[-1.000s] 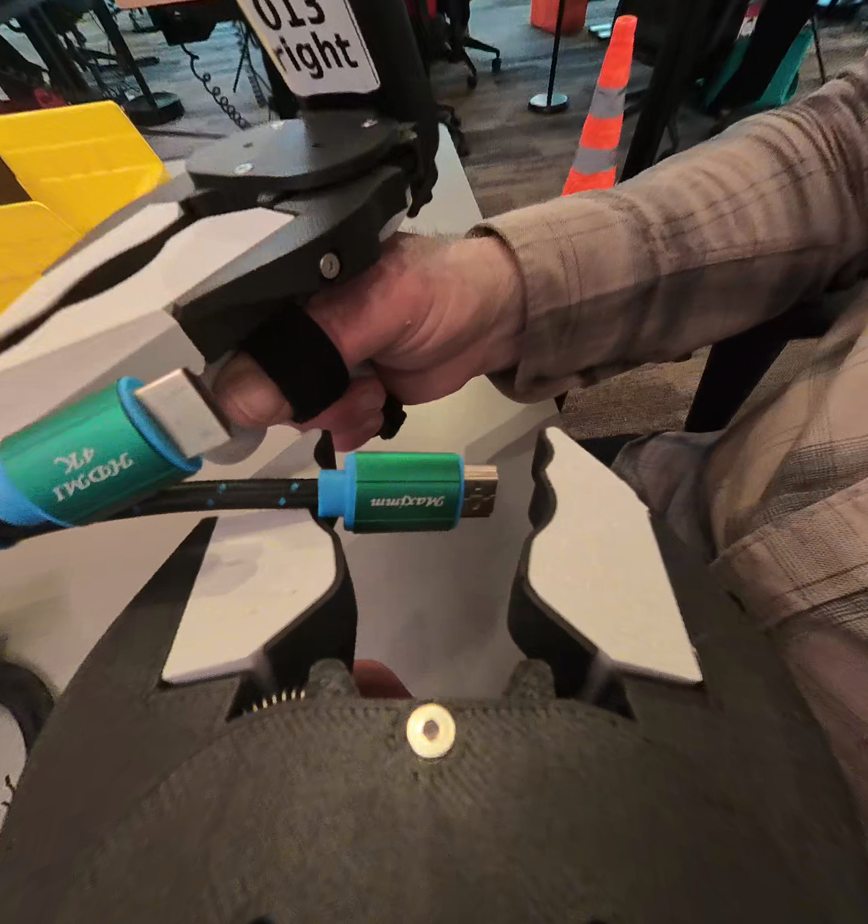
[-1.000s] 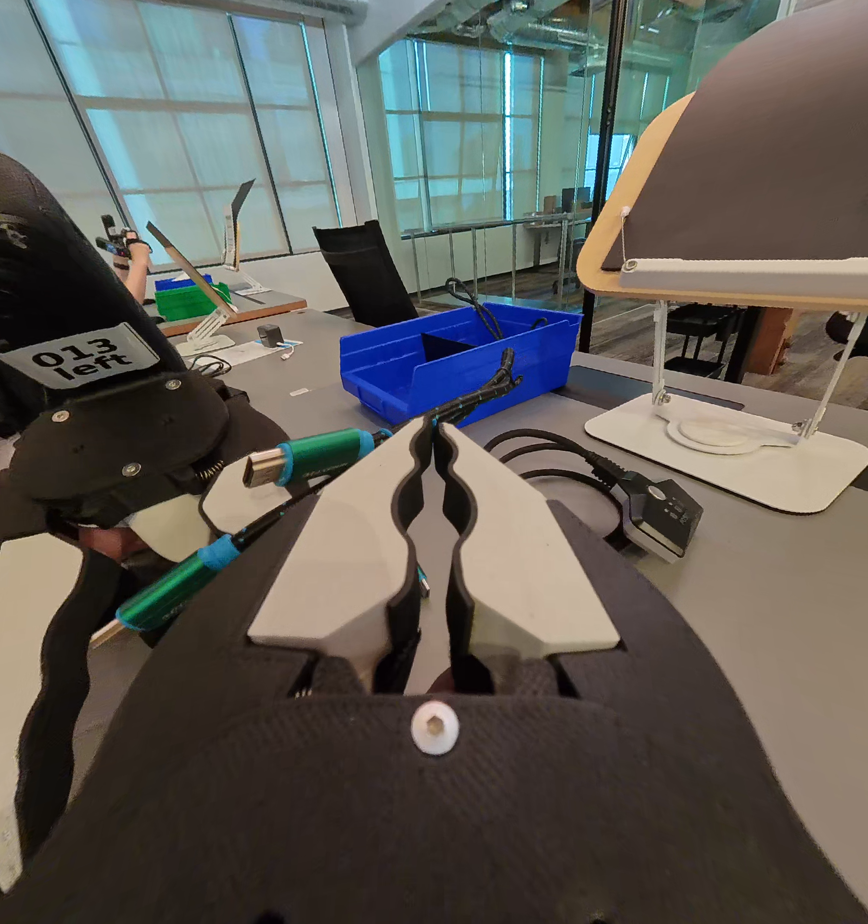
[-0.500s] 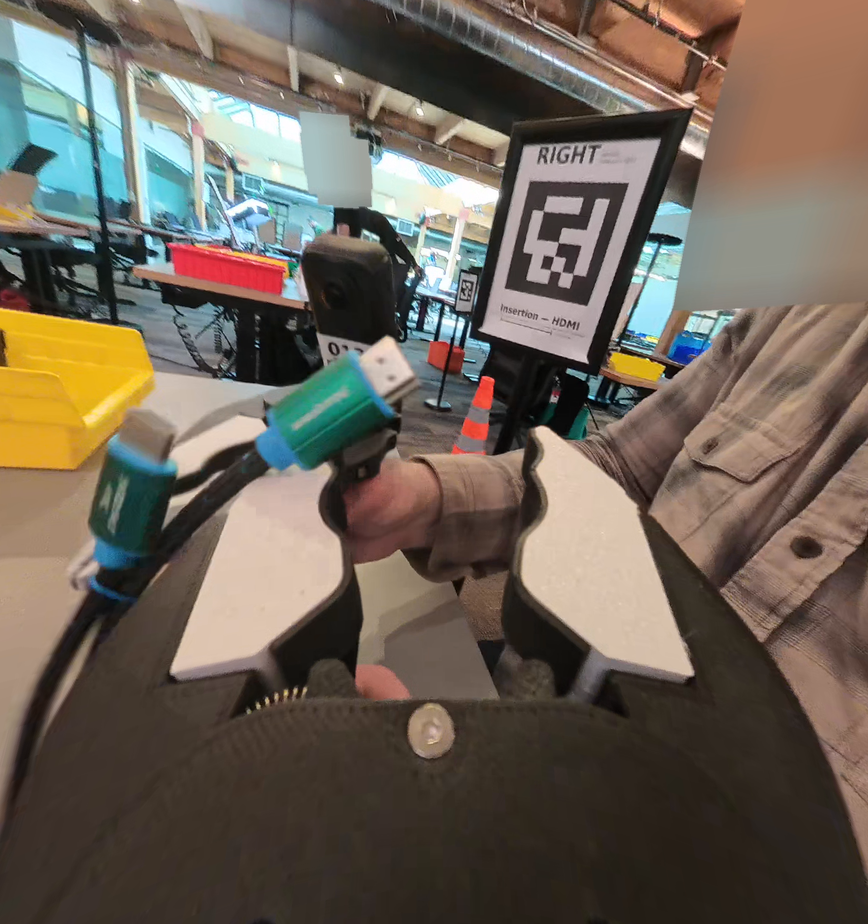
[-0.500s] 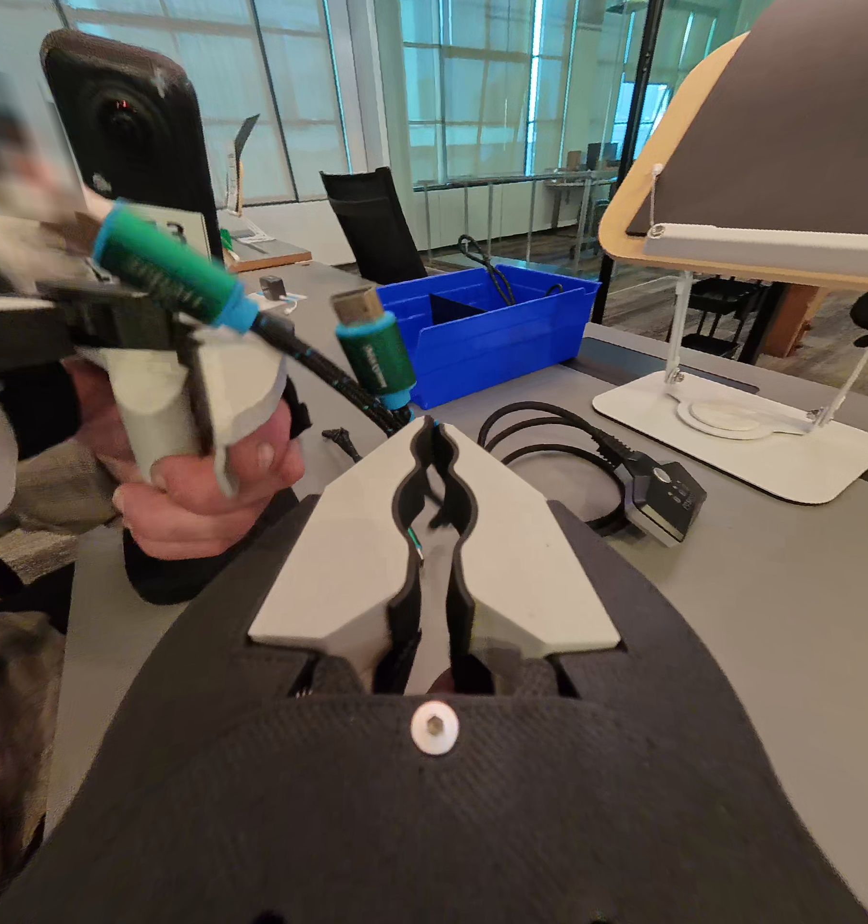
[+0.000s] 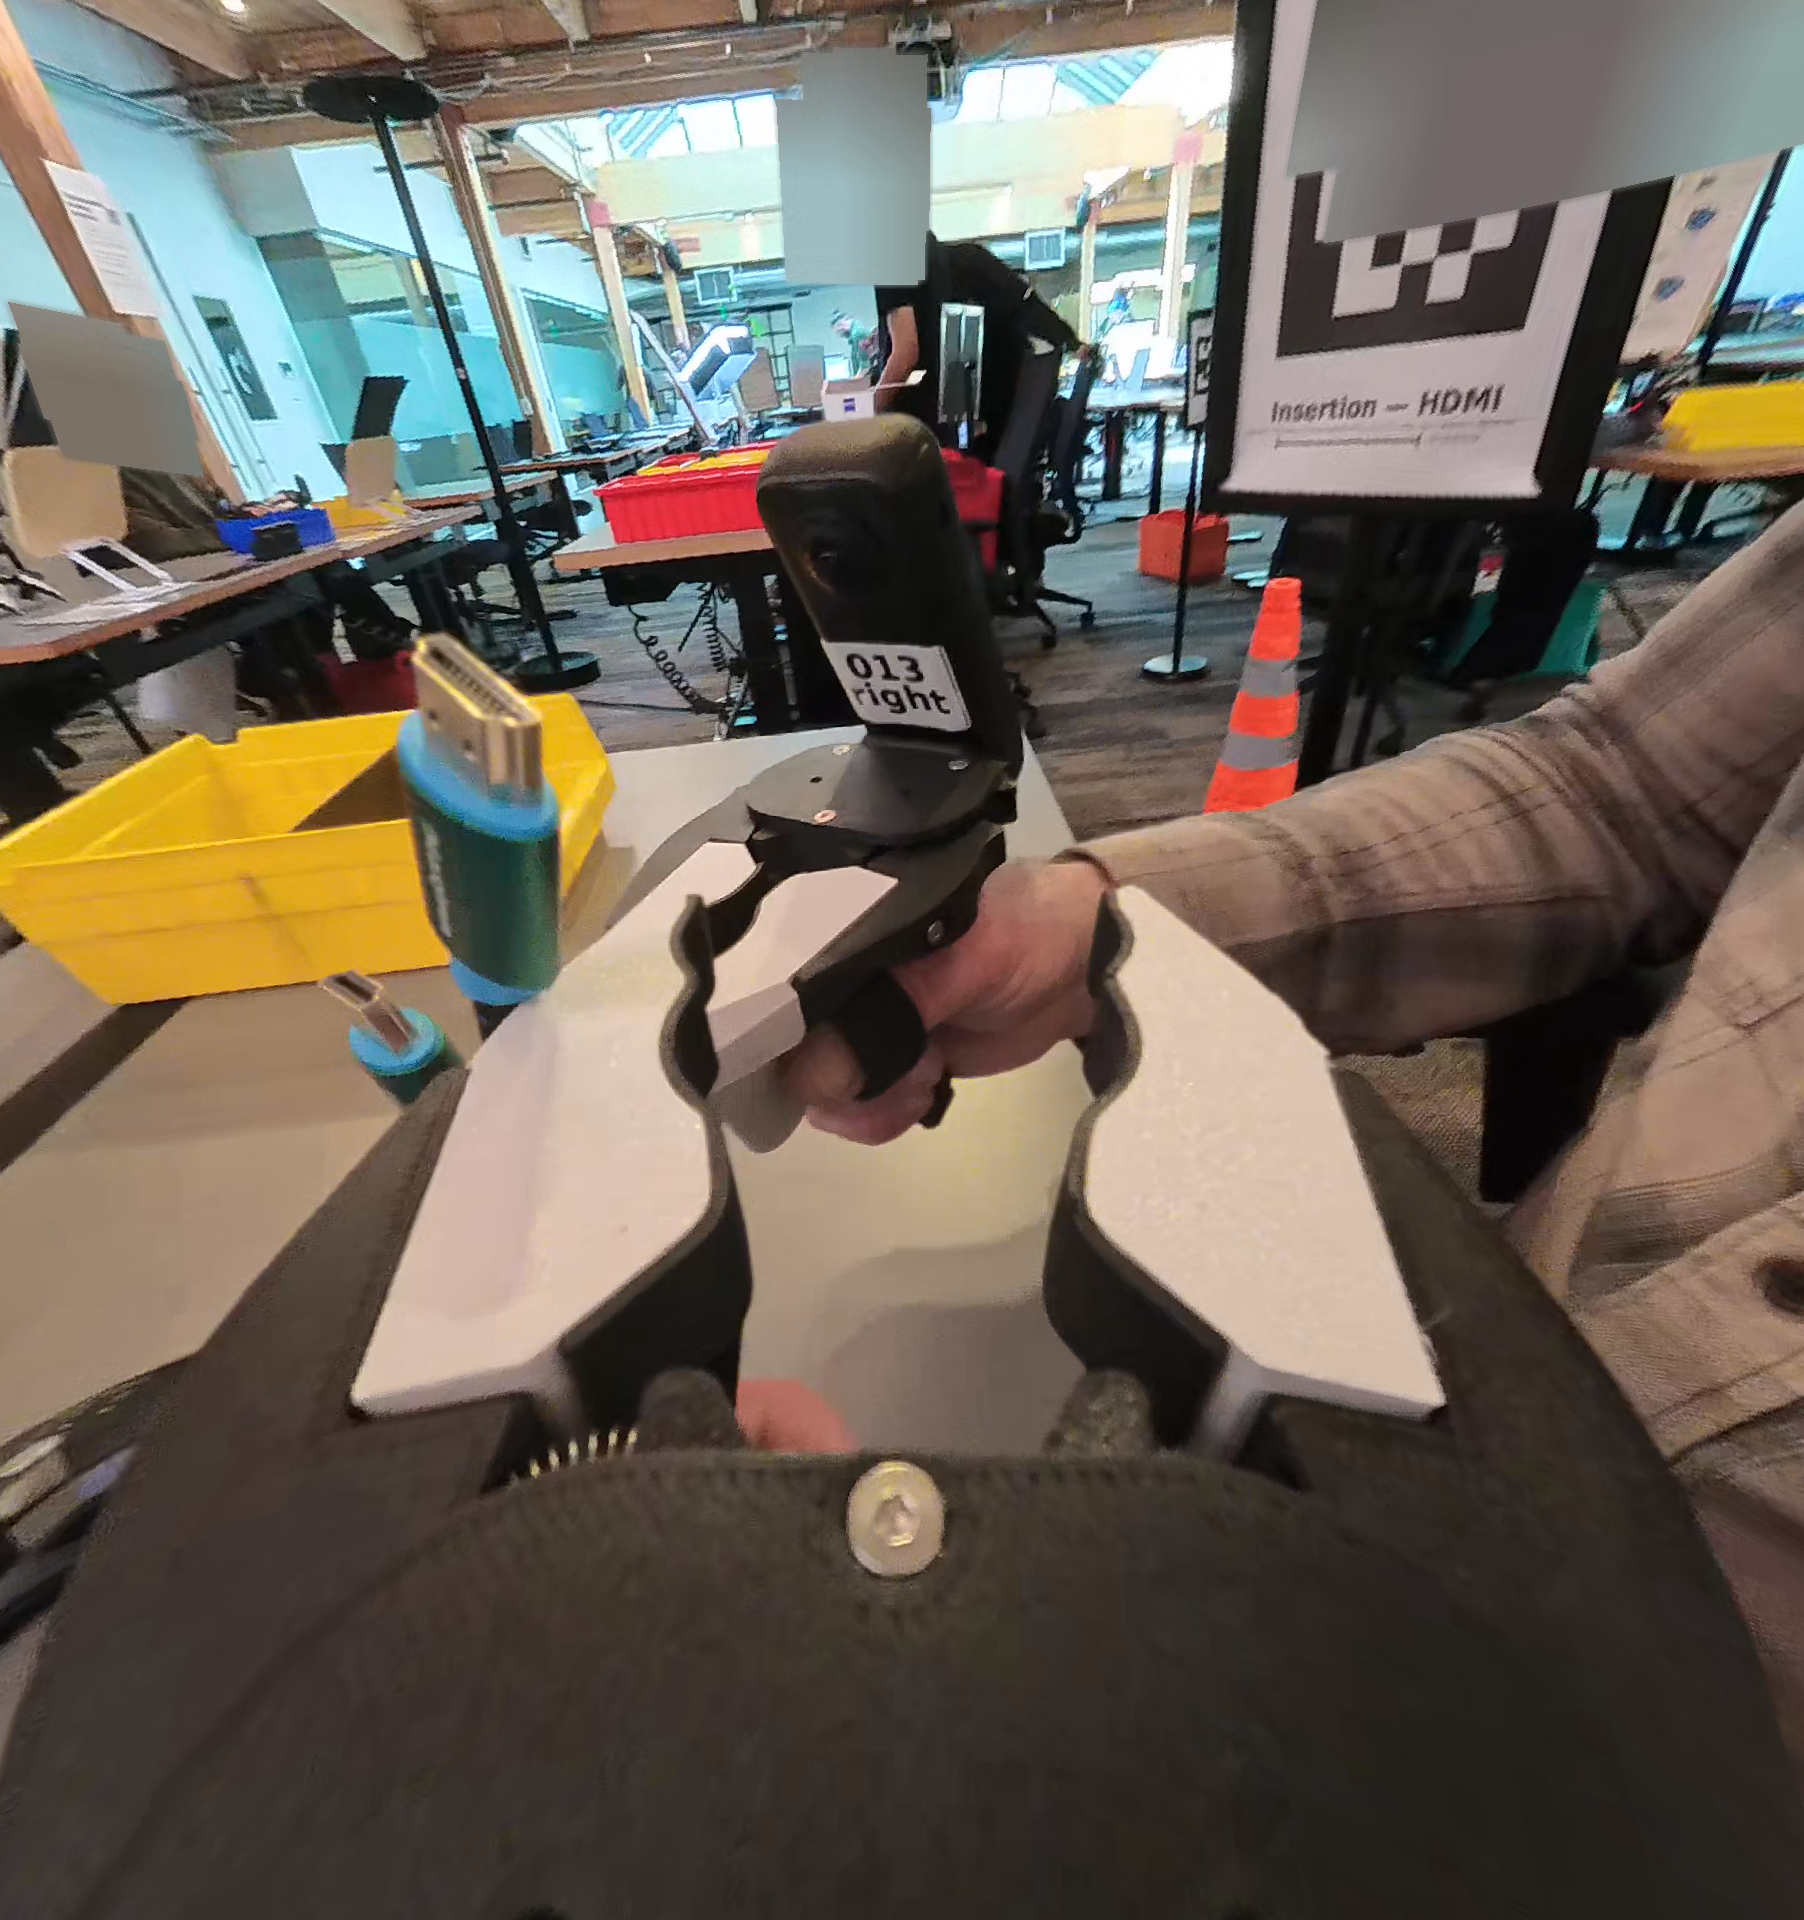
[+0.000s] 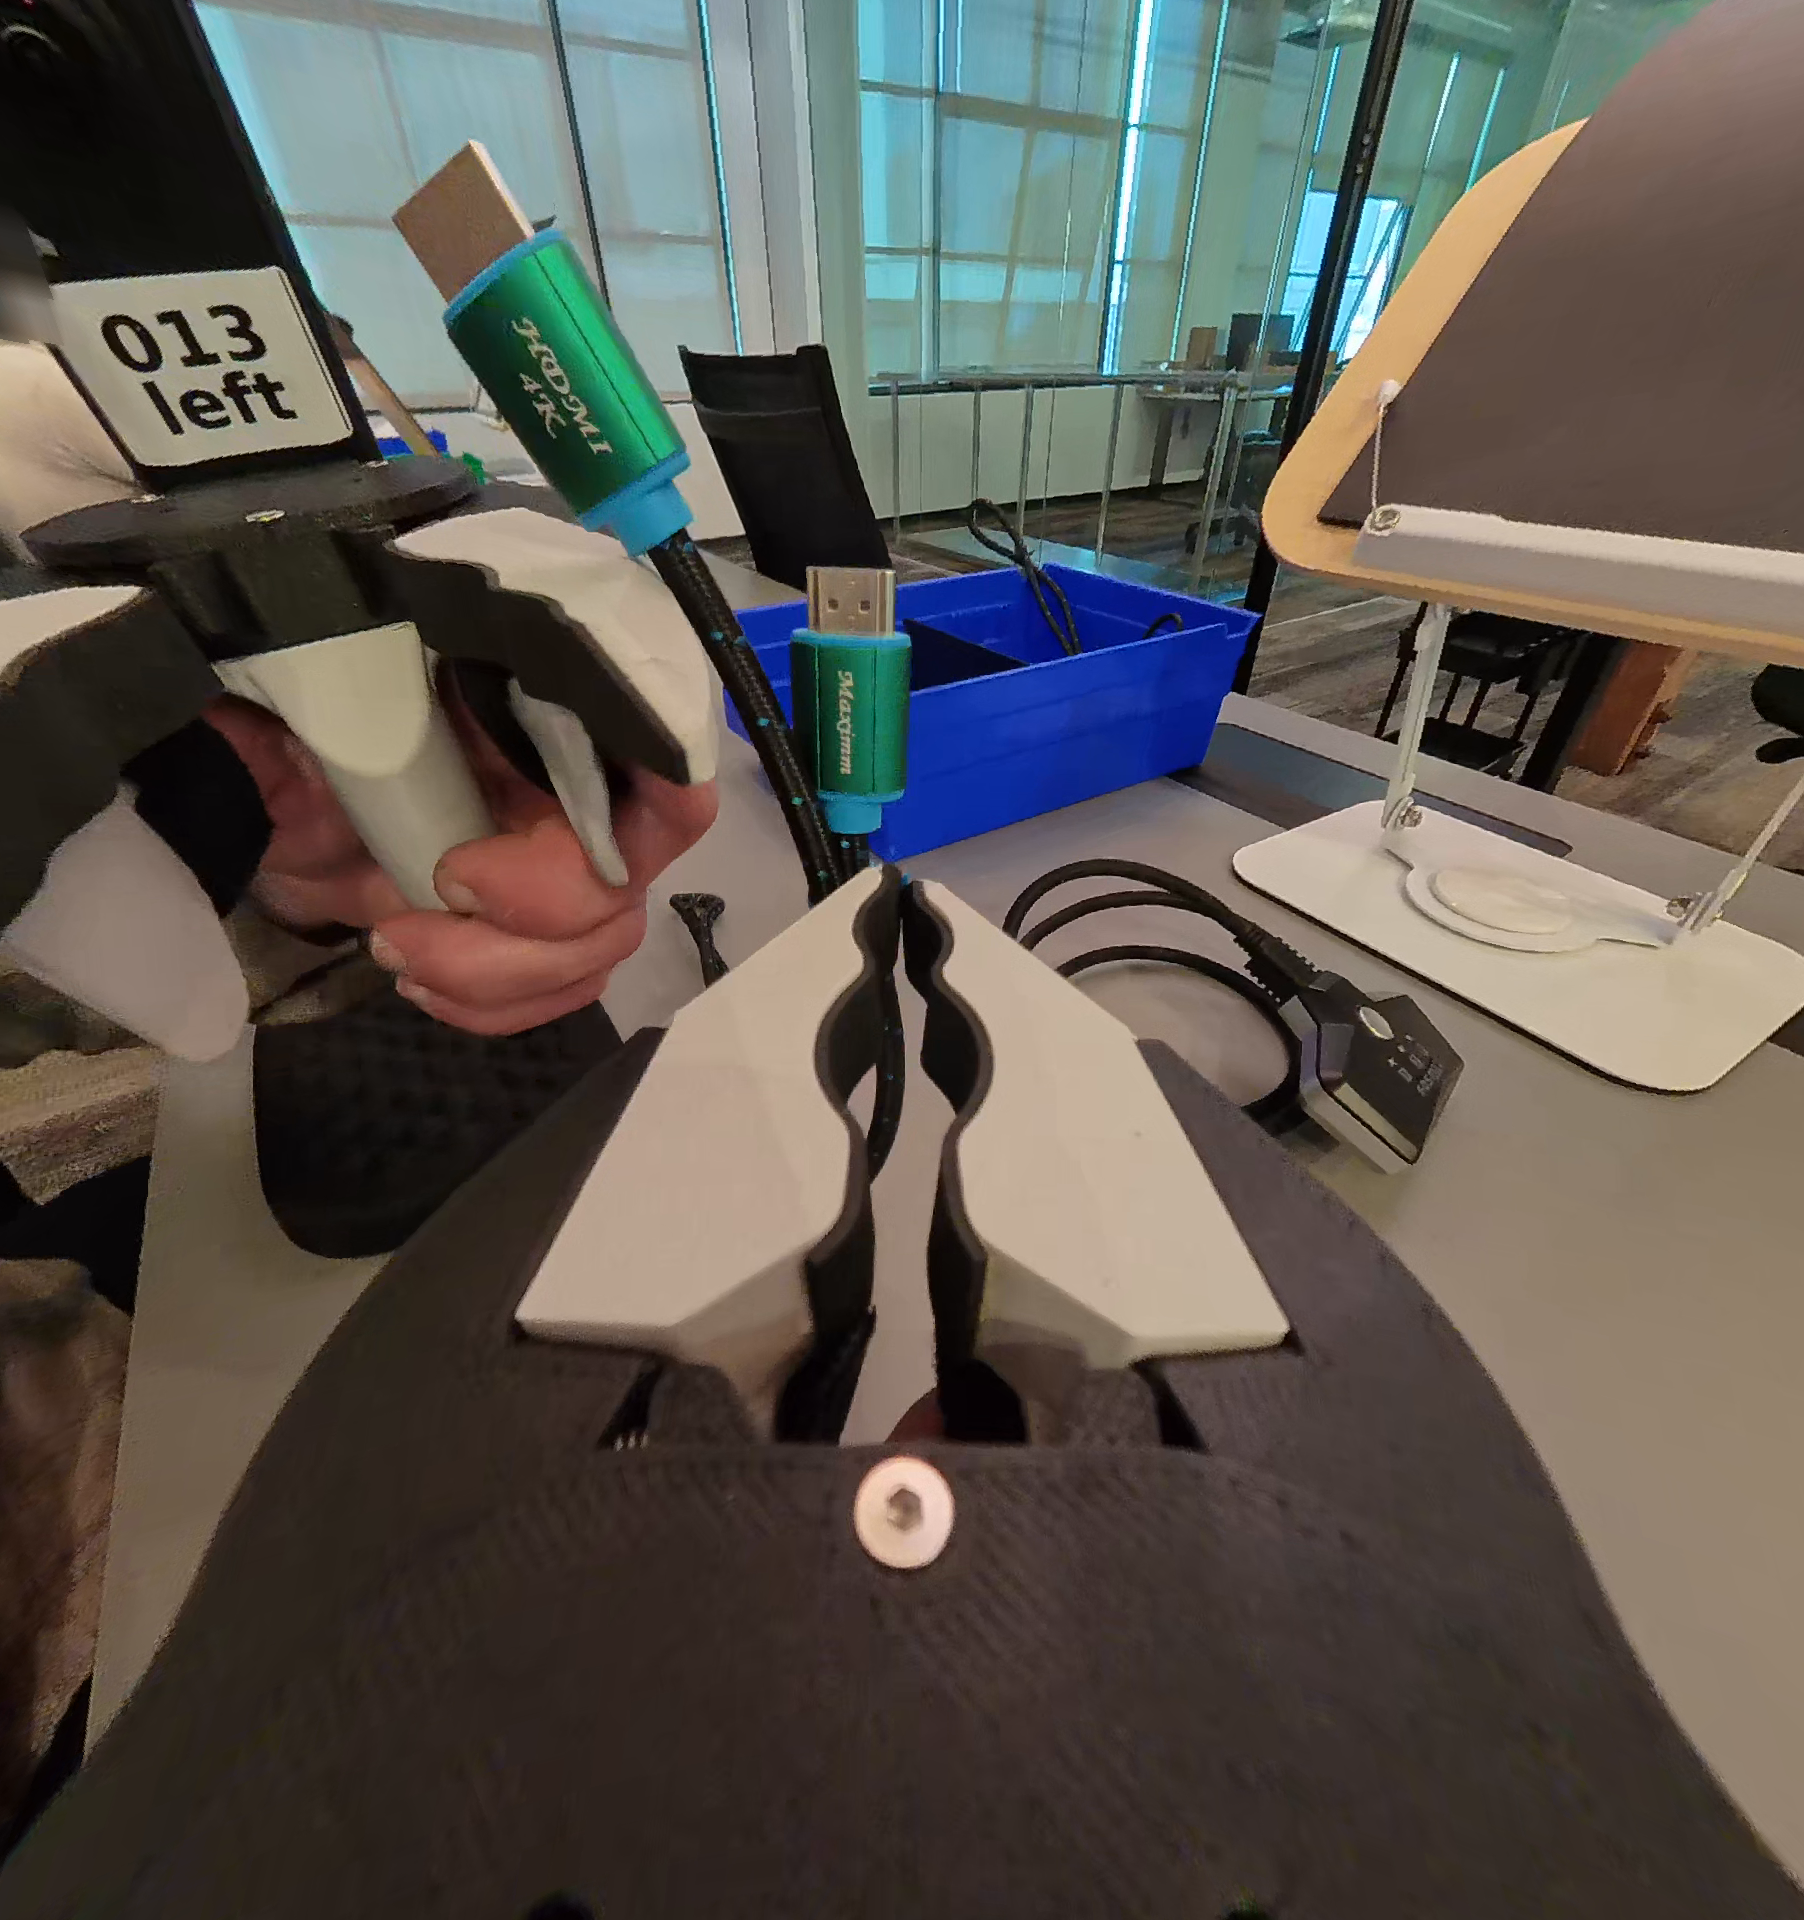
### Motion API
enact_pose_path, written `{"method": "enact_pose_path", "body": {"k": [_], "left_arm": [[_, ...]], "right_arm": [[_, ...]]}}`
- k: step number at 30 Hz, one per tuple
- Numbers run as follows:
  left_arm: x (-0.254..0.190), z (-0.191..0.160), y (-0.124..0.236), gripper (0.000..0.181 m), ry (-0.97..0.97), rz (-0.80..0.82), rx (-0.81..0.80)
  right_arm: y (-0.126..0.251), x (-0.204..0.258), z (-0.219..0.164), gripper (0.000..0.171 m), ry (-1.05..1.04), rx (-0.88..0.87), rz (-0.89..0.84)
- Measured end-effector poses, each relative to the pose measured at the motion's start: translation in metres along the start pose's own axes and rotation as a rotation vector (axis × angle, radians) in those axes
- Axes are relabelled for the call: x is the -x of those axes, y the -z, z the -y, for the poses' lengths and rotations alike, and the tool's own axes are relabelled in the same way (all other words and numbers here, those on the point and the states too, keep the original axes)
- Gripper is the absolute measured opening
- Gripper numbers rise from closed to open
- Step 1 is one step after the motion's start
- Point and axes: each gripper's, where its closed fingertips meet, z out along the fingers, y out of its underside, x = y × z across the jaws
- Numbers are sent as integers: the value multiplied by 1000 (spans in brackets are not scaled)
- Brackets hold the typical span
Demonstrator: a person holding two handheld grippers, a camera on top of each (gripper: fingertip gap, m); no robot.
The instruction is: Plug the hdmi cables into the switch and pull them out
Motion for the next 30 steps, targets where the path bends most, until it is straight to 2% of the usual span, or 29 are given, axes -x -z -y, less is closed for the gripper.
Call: {"method": "enact_pose_path", "body": {"k": [6, 8, 15, 22, 28, 30], "left_arm": [[16, 10, -1, 76, -242, 100, 164], [22, 20, -4, 80, -260, 105, 179], [47, 8, -25, 81, -332, 106, 355], [59, -12, -24, 83, -237, -58, 529], [58, -5, -19, 86, -17, -216, 438], [58, 0, -18, 88, 39, -245, 360]], "right_arm": [[5, 1, 10, 0, -16, -1, 39], [8, 5, 14, 0, -28, -7, 78], [19, 3, 24, 0, -46, -27, 123], [33, -4, 27, 0, -61, -49, 172], [37, -8, 30, 0, -119, -100, 192], [40, -10, 35, 0, -155, -138, 198]]}}
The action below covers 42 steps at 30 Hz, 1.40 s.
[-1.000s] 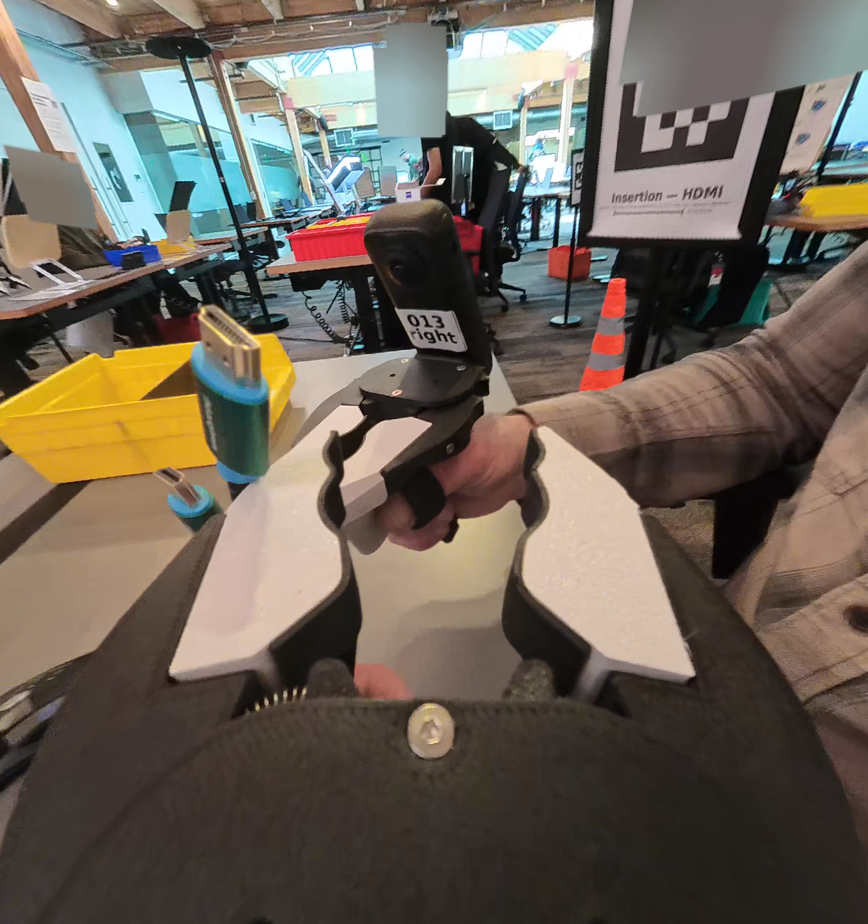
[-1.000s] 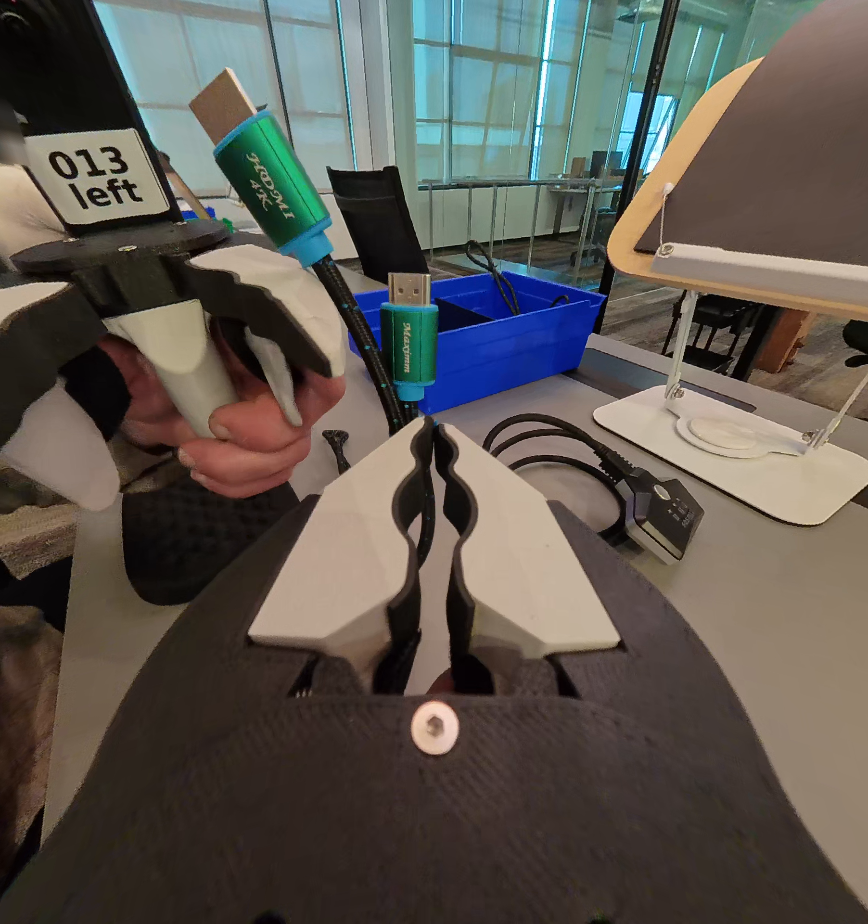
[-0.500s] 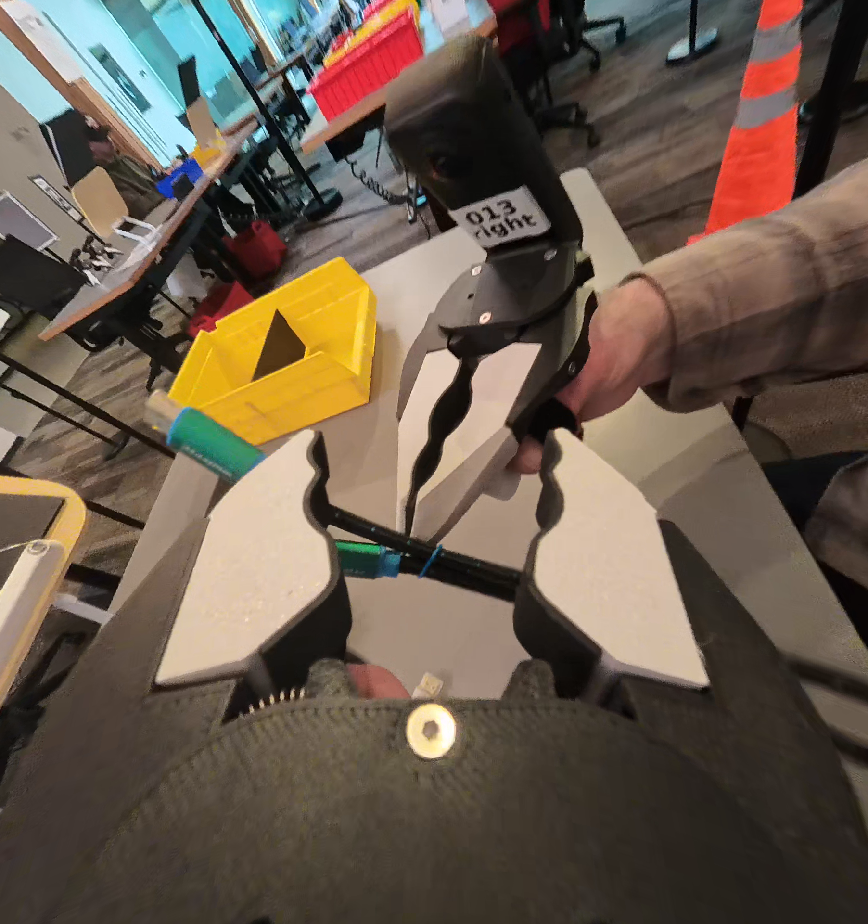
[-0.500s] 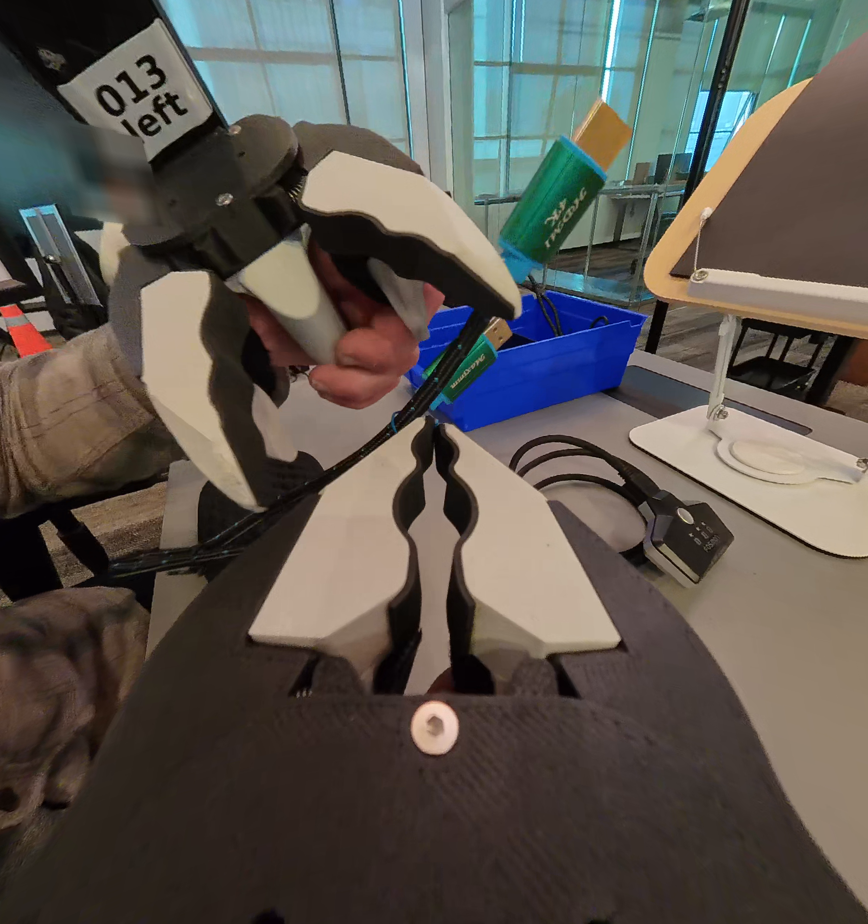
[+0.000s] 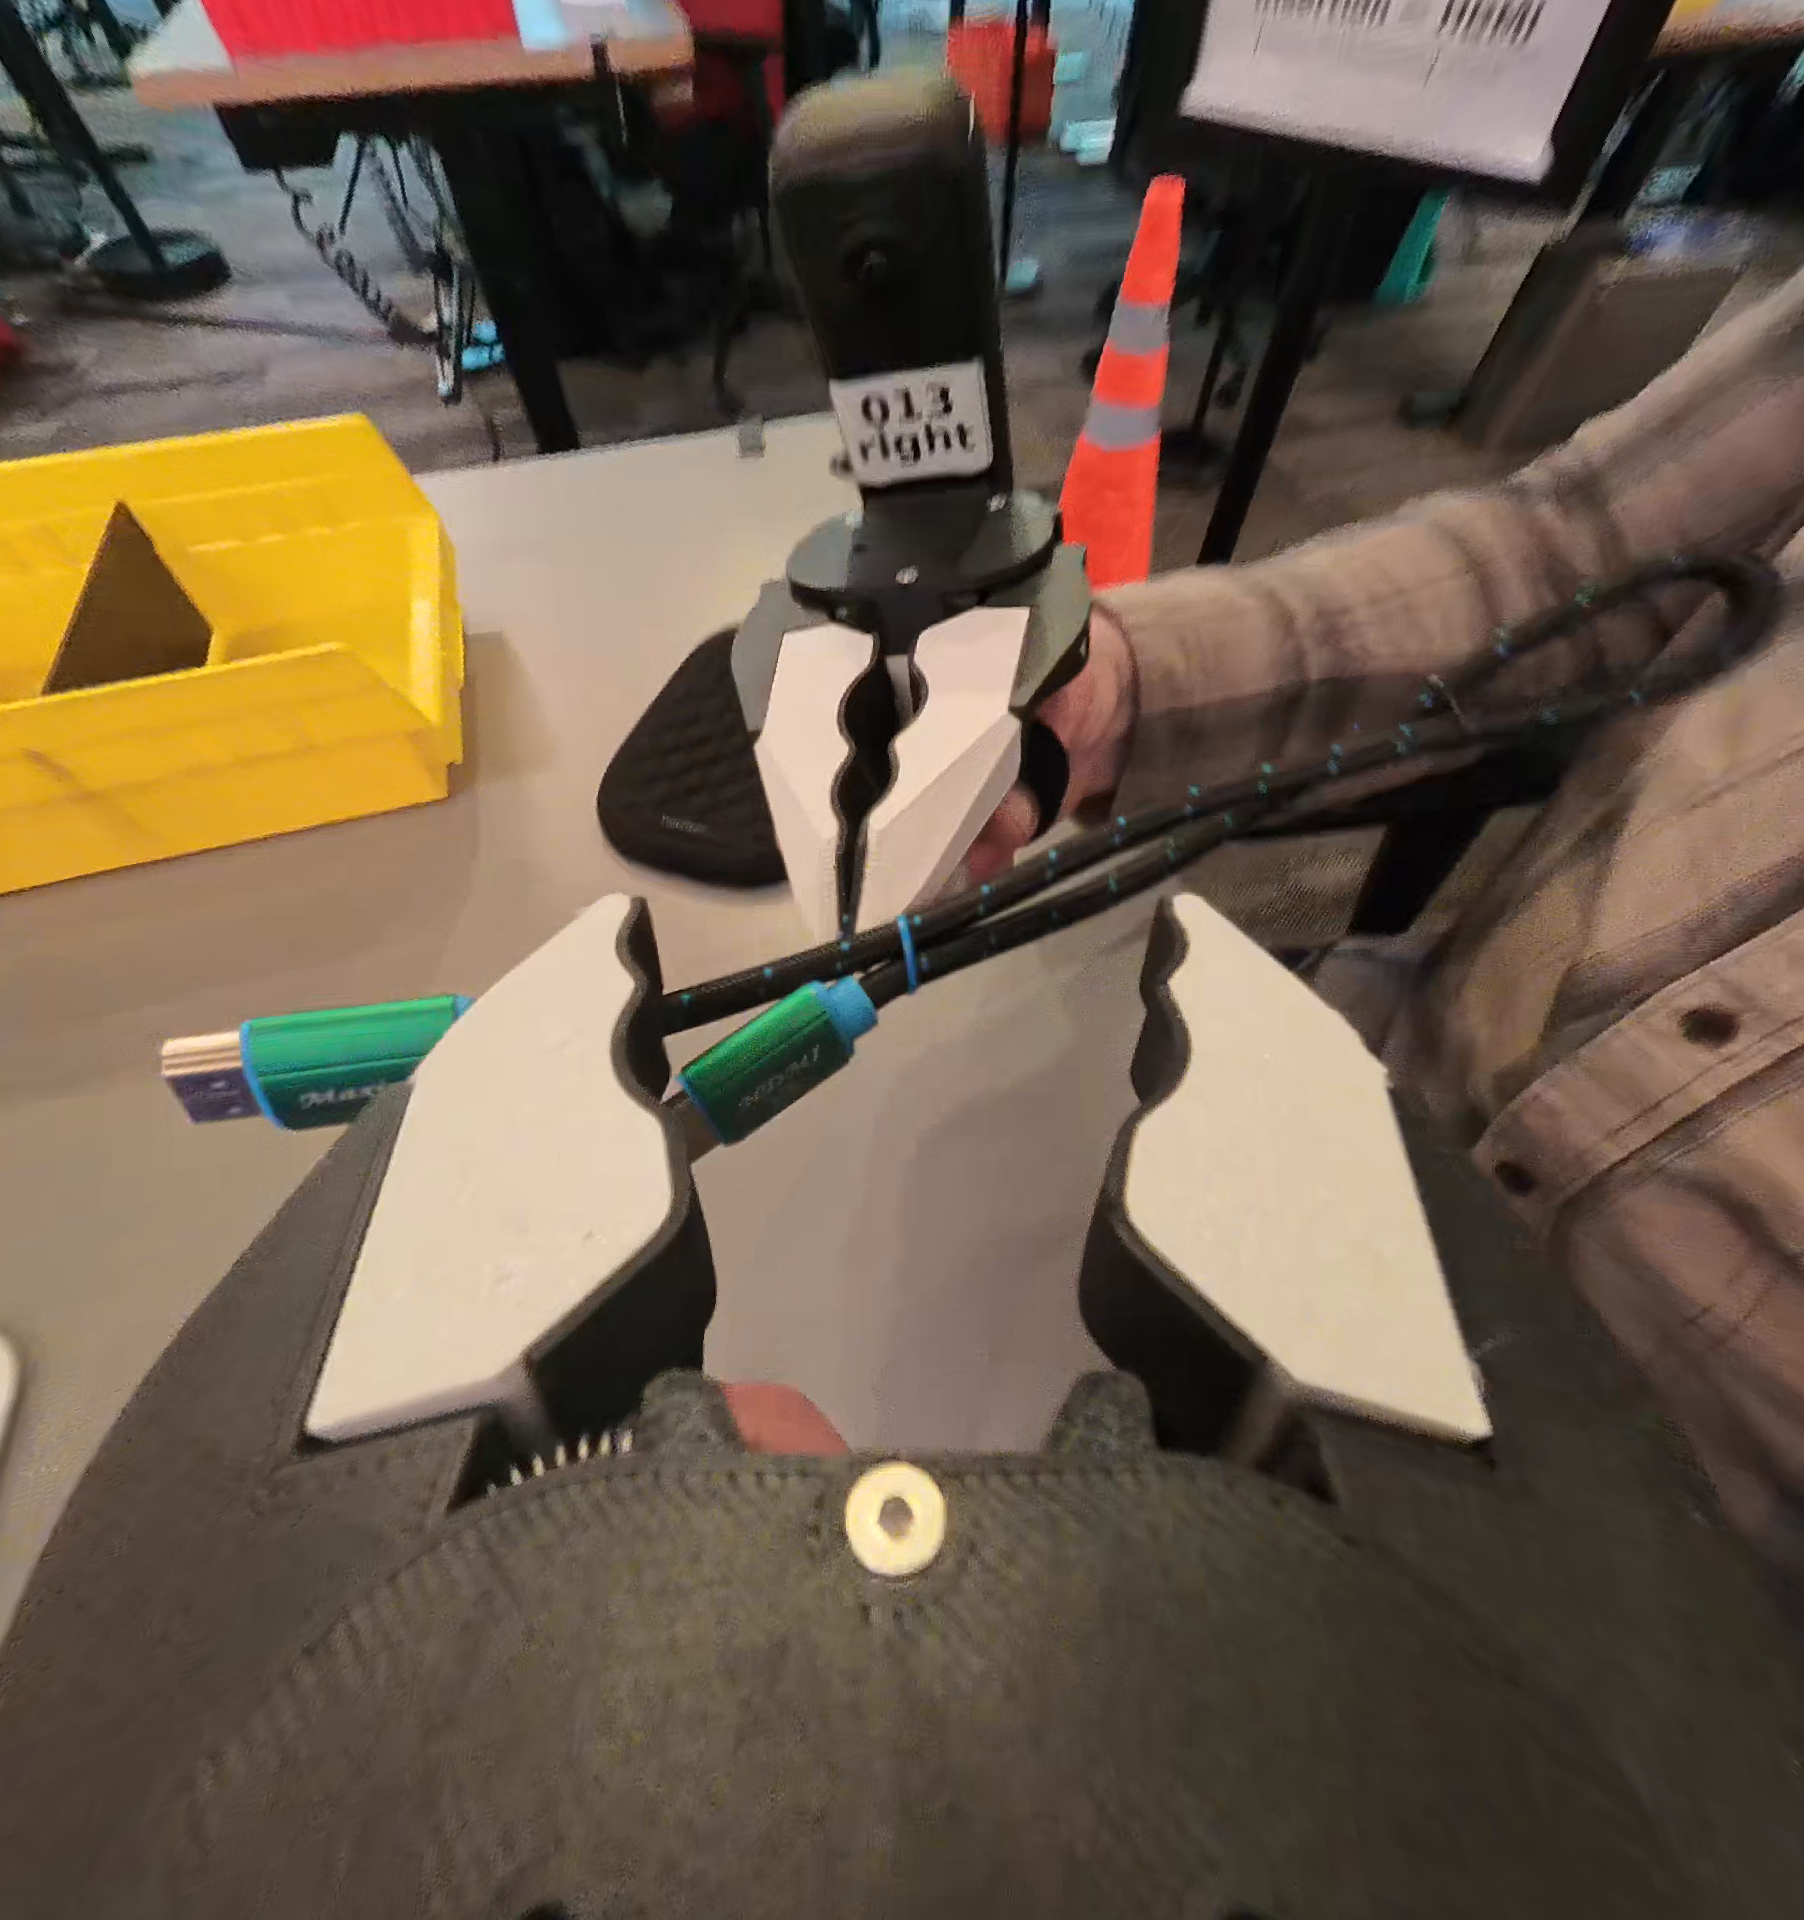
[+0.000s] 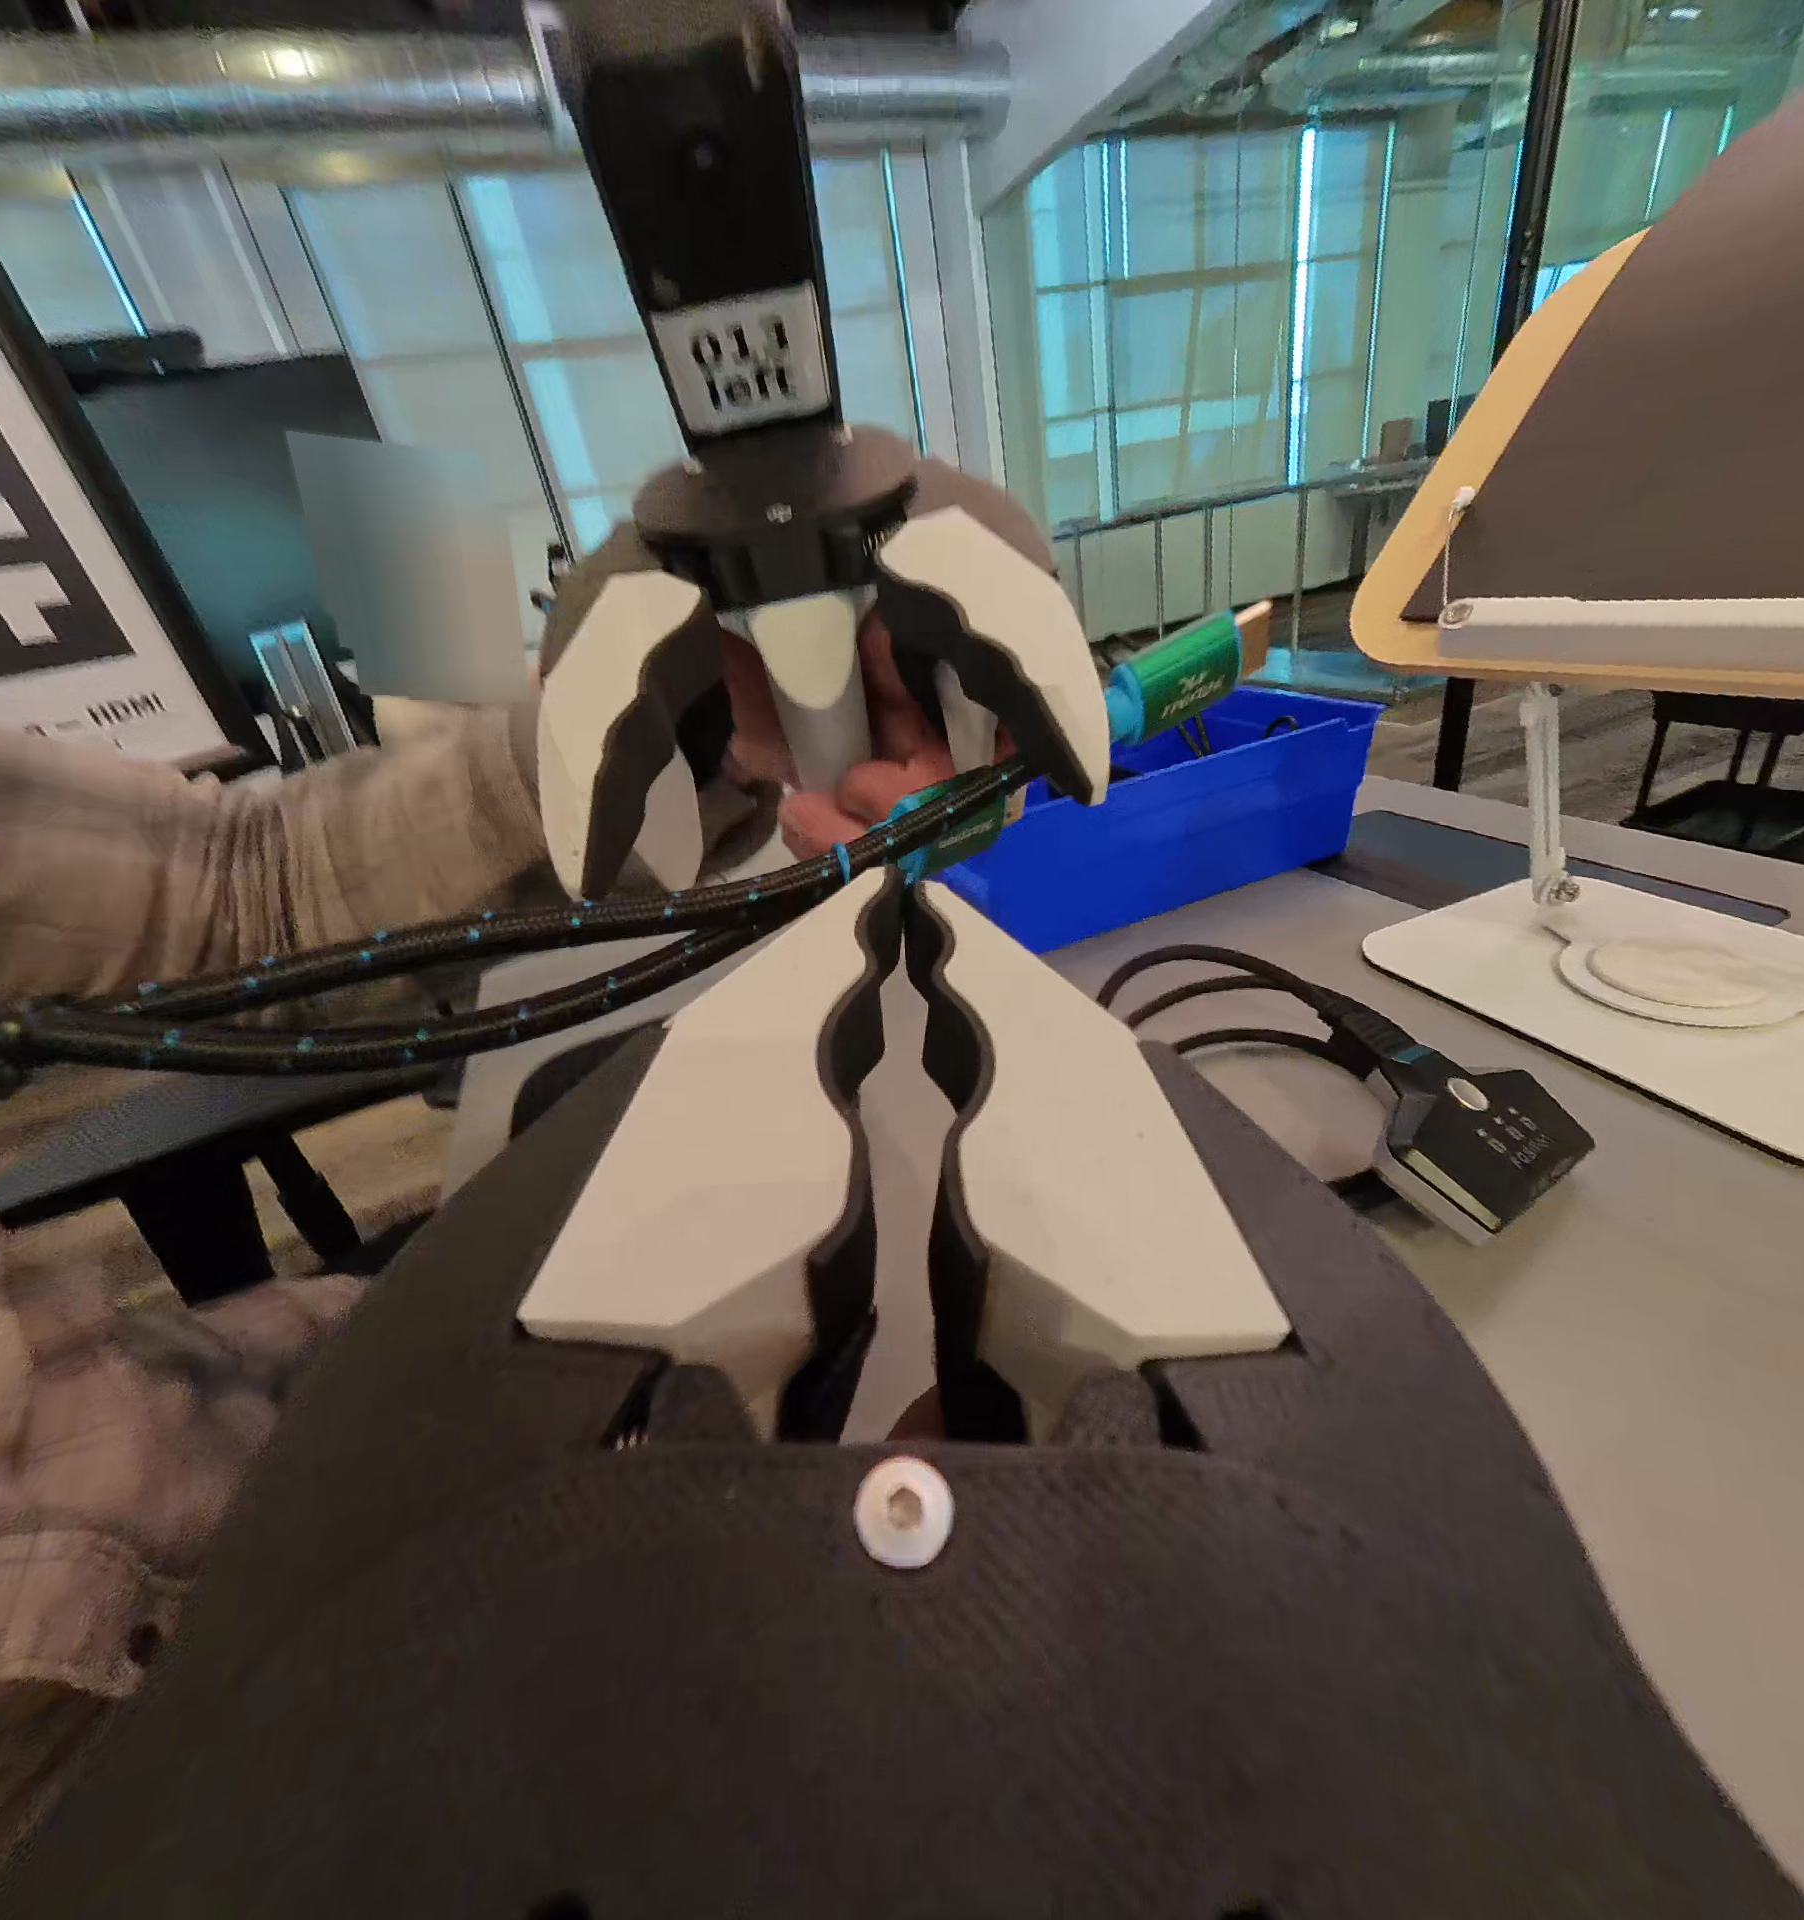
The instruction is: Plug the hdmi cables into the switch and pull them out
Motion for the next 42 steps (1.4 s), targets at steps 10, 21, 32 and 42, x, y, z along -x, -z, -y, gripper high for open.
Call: {"method": "enact_pose_path", "body": {"k": [10, 21, 32, 42], "left_arm": [[-15, -46, -49, 77, 114, -60, -14], [-50, -28, -67, 75, 148, -207, -114], [-77, 16, -56, 57, 123, -311, -358], [-38, 54, -20, 64, 46, -59, -484]], "right_arm": [[2, -11, 16, 0, -40, -123, -82], [9, -20, 18, 0, -36, -123, -121], [0, -21, 0, 0, 13, -29, -145], [-1, -16, -7, 0, 114, 47, -139]]}}
